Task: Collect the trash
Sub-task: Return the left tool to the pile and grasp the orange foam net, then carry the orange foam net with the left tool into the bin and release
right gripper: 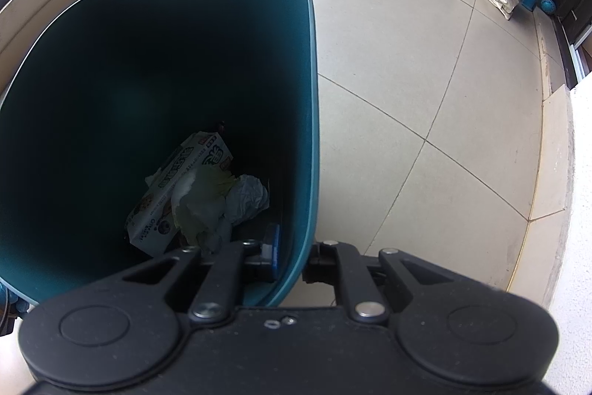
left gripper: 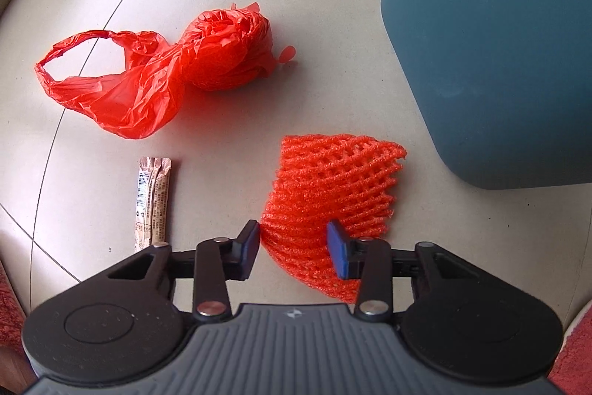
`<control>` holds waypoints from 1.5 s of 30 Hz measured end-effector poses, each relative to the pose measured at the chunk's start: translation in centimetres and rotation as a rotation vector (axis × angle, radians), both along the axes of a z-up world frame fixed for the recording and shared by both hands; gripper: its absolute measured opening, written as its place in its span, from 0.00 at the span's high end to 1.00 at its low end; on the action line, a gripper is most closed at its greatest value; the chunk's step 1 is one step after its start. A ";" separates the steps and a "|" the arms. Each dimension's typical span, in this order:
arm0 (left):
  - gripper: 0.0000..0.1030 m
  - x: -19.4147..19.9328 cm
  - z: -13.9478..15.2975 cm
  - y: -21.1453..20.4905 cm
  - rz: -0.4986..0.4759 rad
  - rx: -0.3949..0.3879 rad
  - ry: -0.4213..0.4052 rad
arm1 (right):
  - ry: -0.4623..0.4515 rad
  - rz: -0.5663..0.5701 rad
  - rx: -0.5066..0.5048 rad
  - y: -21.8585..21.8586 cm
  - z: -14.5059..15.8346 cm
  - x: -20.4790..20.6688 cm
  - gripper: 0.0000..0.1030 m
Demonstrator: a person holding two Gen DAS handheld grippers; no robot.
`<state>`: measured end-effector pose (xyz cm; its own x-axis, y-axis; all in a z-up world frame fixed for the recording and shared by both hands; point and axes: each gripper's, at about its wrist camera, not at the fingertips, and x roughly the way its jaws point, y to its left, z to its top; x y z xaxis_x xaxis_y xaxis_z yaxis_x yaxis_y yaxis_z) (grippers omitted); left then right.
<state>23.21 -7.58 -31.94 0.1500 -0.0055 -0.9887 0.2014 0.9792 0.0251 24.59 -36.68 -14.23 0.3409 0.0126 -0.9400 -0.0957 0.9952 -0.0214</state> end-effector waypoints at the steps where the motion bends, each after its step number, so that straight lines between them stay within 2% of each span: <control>1: 0.69 -0.1 0.3 0.1 0.001 -0.002 -0.007 | 0.000 -0.001 0.000 0.0 0.0 0.0 0.90; 3: 0.80 -0.4 0.9 0.2 0.006 0.001 -0.024 | -0.001 -0.002 -0.002 0.0 -0.1 0.0 0.90; 4: 0.81 -0.5 1.1 0.3 0.009 0.000 -0.030 | -0.001 -0.002 -0.002 0.0 -0.1 0.0 0.90; 9: 0.84 -0.8 3.5 0.8 0.030 -0.036 -0.053 | -0.002 -0.003 -0.004 0.0 -0.1 0.0 0.90; 15: 0.84 -0.9 8.0 1.4 0.028 -0.037 -0.096 | -0.004 -0.006 -0.004 0.1 -0.1 0.0 0.90; 27: 0.84 -1.8 22.1 1.5 0.021 -0.118 -0.229 | -0.005 -0.020 0.003 -0.1 0.0 0.0 0.91; 36: 0.84 -2.4 30.9 0.3 0.015 -0.180 -0.362 | -0.002 0.002 0.016 -0.6 0.2 -0.3 0.92; 40: 0.84 -2.4 32.8 -0.8 -0.007 -0.225 -0.383 | 0.005 0.011 0.030 -0.9 0.4 -0.6 0.92; 45: 0.84 -1.7 33.1 -4.3 -0.081 -0.246 -0.390 | 0.011 0.022 0.029 -0.9 0.5 -0.9 0.91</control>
<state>21.51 -11.93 1.16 0.4994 -0.2600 -0.8264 0.2994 0.9469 -0.1170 23.68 -37.58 -13.73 0.3298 0.0473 -0.9429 -0.1180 0.9930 0.0085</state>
